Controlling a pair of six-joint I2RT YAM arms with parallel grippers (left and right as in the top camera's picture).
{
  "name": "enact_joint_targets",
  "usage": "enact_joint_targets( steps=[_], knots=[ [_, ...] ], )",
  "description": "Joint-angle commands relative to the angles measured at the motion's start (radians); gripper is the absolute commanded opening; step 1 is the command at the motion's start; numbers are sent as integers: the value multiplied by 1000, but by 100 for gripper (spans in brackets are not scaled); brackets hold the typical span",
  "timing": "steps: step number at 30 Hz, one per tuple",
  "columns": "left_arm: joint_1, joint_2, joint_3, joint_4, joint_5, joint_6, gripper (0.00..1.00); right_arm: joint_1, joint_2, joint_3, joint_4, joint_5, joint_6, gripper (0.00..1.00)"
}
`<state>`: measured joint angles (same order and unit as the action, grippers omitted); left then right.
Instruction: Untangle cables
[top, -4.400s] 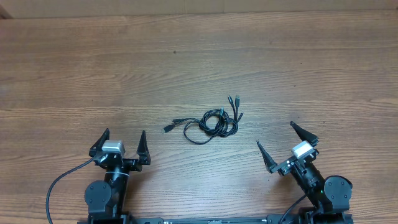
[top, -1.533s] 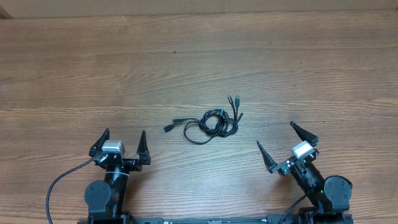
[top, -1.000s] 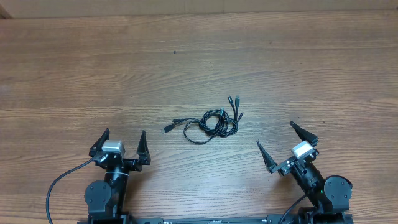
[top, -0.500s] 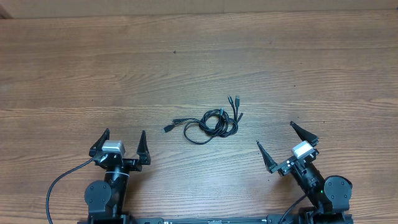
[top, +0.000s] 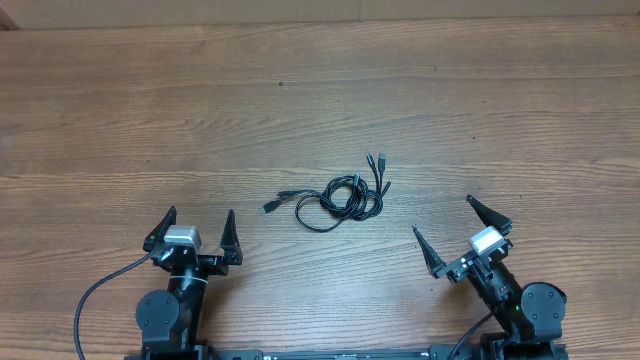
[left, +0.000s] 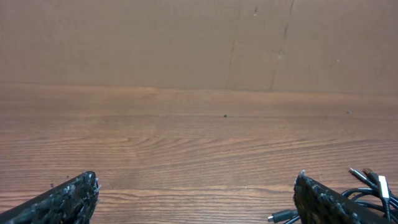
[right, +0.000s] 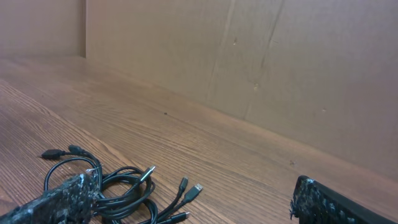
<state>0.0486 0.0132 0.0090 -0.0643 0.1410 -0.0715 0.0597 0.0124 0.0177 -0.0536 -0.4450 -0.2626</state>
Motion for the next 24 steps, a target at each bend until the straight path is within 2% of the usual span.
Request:
enact_joint_targets(
  steps=[1, 7, 17, 24],
  knots=[
    [10, -8, 8, -17, 36, 29, 100, -3, -10, -10, 0, 6, 1, 100],
    [10, -8, 50, -58, 75, 52, 100, -3, -10, -10, -1, 7, 1, 100],
    [10, -1, 250, -246, 97, 66, 100, -3, -10, -10, 0, 6, 1, 100],
    [10, 125, 433, -357, 133, 77, 100, -3, -10, -10, -1, 6, 1, 100]
  ],
)
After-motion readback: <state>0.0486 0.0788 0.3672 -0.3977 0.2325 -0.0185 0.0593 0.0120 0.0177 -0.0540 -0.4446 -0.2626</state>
